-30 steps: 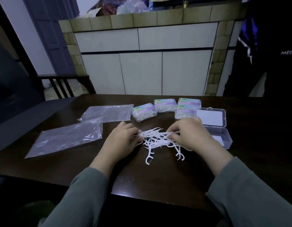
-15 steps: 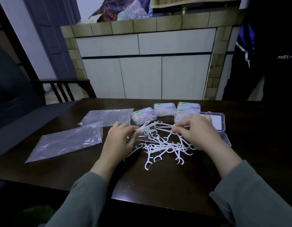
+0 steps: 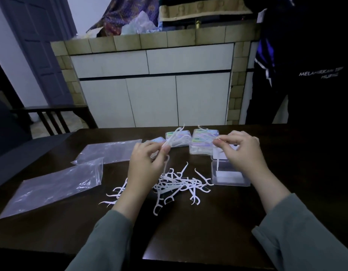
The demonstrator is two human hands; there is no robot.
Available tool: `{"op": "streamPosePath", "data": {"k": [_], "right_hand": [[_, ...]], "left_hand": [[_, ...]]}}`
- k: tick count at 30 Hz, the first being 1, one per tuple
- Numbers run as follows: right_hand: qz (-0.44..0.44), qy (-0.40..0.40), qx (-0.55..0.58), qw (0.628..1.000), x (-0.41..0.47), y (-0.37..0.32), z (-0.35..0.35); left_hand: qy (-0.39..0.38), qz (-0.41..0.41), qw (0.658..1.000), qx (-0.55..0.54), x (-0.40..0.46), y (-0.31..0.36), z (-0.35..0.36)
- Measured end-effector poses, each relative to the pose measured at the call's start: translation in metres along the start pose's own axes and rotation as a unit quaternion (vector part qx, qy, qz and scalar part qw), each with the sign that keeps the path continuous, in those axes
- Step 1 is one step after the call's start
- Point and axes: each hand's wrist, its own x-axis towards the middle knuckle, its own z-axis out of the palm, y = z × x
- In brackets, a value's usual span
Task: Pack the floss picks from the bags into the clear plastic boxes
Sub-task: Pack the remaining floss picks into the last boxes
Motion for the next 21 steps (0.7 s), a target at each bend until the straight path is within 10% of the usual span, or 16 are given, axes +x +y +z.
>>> {"op": "streamPosePath", "data": {"k": [21], "right_hand": [[0.023,-0.203,-0.203,0.957,-0.013,0.044,-0.043]], "left_hand": [[-0.108,0.055,0.988,-0.1,0.012,0.035,0.082]]}}
